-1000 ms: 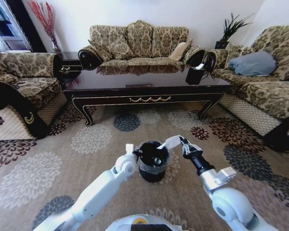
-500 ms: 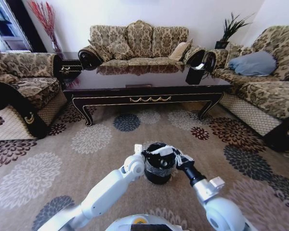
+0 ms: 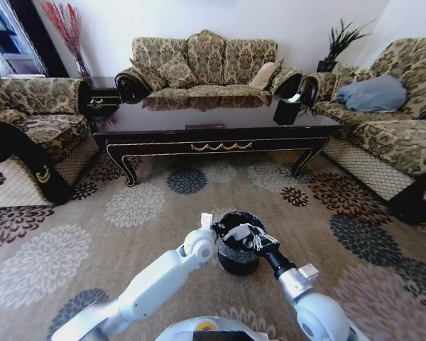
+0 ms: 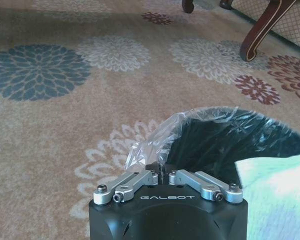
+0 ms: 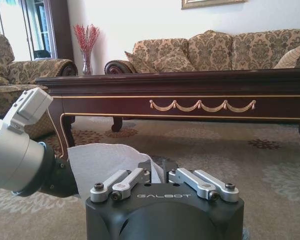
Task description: Move to the front of the table and pick up the trash from the floor, then place it into the trash bin.
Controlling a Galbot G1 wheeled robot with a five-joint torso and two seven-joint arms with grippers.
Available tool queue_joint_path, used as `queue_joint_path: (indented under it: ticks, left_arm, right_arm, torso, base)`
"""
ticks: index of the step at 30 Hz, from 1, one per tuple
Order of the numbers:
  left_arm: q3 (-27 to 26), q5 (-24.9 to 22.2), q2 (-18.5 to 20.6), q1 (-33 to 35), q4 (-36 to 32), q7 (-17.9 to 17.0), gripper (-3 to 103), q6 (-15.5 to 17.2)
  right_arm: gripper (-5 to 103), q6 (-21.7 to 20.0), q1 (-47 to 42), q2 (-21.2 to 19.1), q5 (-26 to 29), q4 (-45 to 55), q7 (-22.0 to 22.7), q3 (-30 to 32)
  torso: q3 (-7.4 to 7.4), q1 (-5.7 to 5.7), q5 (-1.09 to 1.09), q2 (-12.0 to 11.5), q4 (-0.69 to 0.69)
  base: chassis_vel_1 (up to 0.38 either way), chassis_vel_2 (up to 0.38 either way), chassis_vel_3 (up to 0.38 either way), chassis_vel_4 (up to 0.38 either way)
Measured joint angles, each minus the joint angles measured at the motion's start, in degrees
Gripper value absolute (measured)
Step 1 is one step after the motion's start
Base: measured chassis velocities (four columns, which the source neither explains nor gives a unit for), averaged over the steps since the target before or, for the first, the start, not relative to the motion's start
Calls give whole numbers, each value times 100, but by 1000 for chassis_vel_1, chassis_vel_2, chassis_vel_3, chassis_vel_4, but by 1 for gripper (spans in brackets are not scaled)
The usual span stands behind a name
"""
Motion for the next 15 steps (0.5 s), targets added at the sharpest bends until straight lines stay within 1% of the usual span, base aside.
queue_joint_path:
  ticks: [3,5,7,9,10,11,12,14,15]
  left_arm:
    - [-42,0,29,55,-33,-1,4,1]
    - [-63,-2,32,80,-50,1,4,1]
    - [-125,-6,38,149,-87,4,4,1]
    - [-139,-5,48,177,-96,5,4,0]
    - [-144,0,60,204,-107,5,4,0]
    - [-144,3,68,215,-116,5,4,0]
    - [-144,9,88,236,-140,5,4,0]
    - [-144,11,94,239,-148,5,4,0]
    - [-142,17,104,246,-166,5,4,0]
  right_arm:
    - [28,-6,17,-12,-45,-53,-14,-19]
    - [28,-6,16,-13,-83,-68,-29,-23]
    - [38,22,-8,-4,-202,-104,-79,-49]
    - [38,24,-31,3,-232,-114,-94,-68]
    - [50,11,-63,4,-276,-120,-122,-71]
    - [50,-9,-83,-1,-321,-125,-147,-68]
    - [61,-71,-154,-40,-545,-166,-223,-43]
    - [61,-86,-176,-60,-630,-187,-246,-31]
    - [66,-115,-230,-101,-736,-223,-283,-24]
  torso:
    - [0,0,0,0,0]
    - [0,0,0,0,0]
    - [0,0,-1,0,0]
    - [0,0,0,0,-1]
    - [0,0,0,0,0]
    - [0,0,0,0,0]
    - [0,0,0,0,0]
    - [0,0,0,0,0]
    - [0,0,0,0,0]
  base:
    - [0,0,0,0]
    - [0,0,0,0]
    - [0,0,0,0]
    - [0,0,0,0]
    - [0,0,0,0]
    - [0,0,0,0]
    - [0,0,0,0]
    - [0,0,0,0]
    - [0,0,0,0]
